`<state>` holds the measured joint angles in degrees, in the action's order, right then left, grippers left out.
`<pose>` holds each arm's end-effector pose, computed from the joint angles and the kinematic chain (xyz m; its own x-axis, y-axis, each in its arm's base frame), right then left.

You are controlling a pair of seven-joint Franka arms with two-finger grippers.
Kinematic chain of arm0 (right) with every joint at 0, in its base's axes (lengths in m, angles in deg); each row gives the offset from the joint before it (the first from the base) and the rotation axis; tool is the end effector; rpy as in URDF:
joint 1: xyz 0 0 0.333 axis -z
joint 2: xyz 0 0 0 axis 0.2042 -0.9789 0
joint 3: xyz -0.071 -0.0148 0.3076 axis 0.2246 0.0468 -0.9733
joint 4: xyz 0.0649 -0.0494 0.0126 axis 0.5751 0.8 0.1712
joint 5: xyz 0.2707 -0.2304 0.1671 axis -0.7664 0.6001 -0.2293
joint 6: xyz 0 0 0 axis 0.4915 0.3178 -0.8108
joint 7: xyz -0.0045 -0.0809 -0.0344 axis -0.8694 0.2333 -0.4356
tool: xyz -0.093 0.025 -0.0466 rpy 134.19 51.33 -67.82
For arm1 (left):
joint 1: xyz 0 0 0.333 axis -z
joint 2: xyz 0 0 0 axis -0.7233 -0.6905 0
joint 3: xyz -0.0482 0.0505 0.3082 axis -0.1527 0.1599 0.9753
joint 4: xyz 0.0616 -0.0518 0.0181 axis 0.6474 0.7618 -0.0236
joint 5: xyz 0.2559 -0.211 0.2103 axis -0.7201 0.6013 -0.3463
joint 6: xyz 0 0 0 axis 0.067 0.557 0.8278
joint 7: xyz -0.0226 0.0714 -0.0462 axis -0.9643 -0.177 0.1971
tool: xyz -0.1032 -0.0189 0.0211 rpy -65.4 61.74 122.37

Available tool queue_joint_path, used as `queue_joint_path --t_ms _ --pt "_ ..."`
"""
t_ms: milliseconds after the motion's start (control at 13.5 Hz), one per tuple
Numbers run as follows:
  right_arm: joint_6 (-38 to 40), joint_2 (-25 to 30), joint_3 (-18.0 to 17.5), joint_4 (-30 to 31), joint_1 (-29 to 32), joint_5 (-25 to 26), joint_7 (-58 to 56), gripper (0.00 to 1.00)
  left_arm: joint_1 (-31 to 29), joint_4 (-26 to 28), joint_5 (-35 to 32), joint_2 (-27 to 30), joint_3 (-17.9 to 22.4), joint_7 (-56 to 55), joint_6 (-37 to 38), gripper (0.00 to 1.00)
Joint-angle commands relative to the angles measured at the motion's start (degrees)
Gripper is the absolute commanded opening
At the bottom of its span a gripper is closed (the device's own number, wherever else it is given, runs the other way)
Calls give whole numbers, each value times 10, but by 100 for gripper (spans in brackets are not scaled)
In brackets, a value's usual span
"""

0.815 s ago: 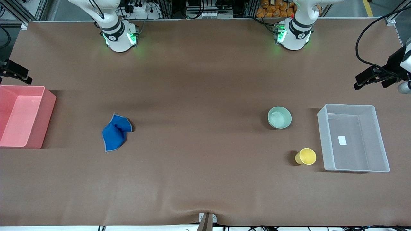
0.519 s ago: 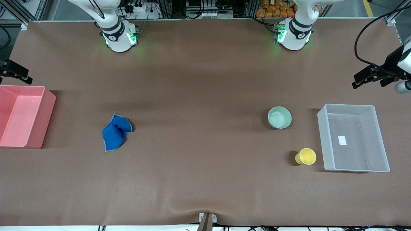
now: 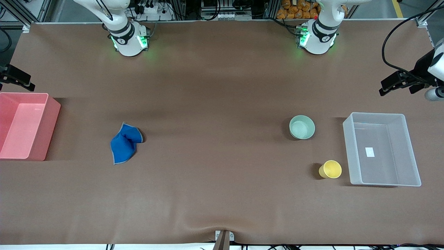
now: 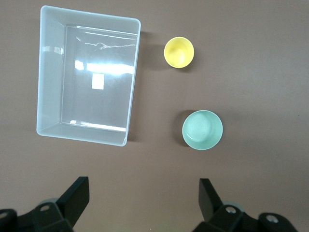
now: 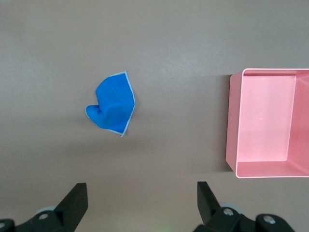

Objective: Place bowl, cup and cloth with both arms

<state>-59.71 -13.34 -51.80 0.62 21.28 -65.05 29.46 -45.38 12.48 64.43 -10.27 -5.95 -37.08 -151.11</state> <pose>0.5426 -0.0598 0.6478 0.9994 -0.0202 -0.0270 -0.0195 -0.9995 0.0237 0.5437 -0.0092 0.6115 0.9965 0.0834 -0.0017 0.0834 -0.9963 0.0186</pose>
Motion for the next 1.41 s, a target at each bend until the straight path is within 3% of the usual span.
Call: queue_joint_path --t_ms 0,593,963,1333 --pt "3 10 8 7 -10 -1 10 100 -2 -11 10 -9 -2 6 9 100" --pt "3 9 8 7 -10 -1 10 100 1 -13 11 -18 -3 2 6 100" --pt "3 9 8 7 -10 -1 10 100 2 -80 10 -133 -2 -2 -1 100" --pt "3 9 8 7 -10 -1 10 100 27 -84 5 -223 -1 -23 -97 100"
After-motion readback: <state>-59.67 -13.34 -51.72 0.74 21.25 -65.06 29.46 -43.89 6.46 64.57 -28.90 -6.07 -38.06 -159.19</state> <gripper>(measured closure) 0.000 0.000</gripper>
